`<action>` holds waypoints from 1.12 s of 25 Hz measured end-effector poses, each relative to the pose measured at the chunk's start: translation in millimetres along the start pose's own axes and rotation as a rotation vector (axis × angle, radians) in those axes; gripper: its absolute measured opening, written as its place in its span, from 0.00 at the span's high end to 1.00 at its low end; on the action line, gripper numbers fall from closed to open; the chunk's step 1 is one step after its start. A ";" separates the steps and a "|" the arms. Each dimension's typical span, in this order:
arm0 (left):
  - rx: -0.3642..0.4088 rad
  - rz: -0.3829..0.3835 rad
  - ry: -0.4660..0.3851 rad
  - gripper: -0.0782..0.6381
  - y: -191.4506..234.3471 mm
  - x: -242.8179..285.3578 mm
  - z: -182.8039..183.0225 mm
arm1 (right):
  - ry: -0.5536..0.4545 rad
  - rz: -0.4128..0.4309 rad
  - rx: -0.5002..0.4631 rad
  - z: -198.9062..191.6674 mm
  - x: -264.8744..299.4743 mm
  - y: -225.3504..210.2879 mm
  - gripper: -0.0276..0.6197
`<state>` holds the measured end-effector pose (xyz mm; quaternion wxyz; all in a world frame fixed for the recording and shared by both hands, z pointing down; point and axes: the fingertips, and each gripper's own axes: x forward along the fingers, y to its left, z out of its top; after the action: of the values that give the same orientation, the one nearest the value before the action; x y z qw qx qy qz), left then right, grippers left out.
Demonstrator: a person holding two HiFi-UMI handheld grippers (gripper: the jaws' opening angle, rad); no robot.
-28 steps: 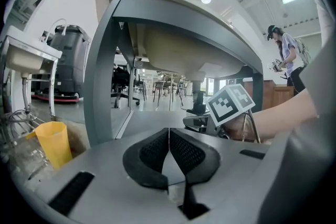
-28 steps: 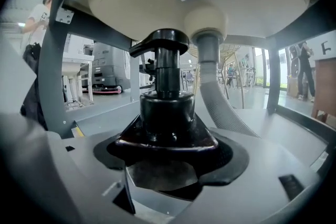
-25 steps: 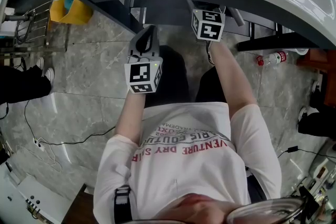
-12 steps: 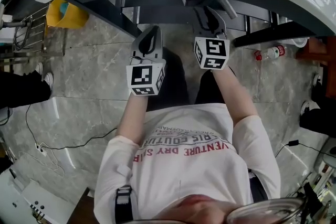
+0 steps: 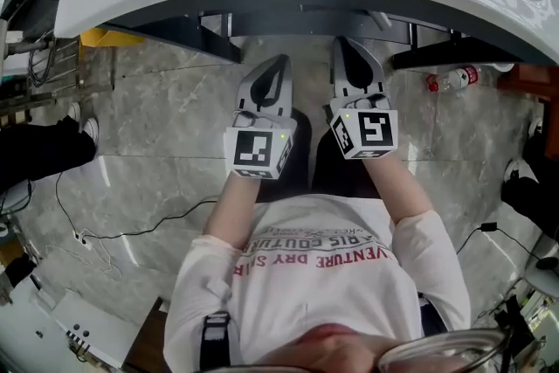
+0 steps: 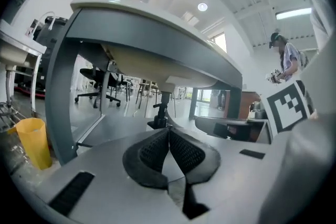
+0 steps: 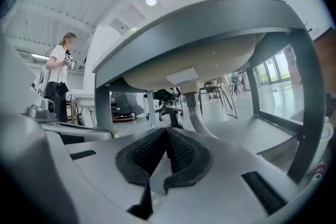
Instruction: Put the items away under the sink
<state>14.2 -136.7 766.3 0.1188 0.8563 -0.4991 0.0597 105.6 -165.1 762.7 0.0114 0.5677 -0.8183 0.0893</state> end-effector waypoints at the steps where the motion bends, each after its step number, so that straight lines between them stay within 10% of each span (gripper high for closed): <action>1: -0.006 -0.012 0.014 0.85 -5.7 -1.2 11.0 | 0.017 -0.003 0.005 8.7 -5.3 0.3 0.92; 16: -0.098 -0.049 0.093 0.85 -78.8 -70.6 242.2 | 0.131 -0.088 0.047 236.8 -98.7 -1.3 0.92; 28: -0.026 -0.017 -0.063 0.85 -131.2 -148.2 436.2 | 0.008 -0.102 0.043 427.6 -168.2 25.1 0.92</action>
<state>47.7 -64.7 293.9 0.1147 0.8604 -0.4960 0.0252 177.4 -68.7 318.4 0.0072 0.6085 -0.7860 0.1084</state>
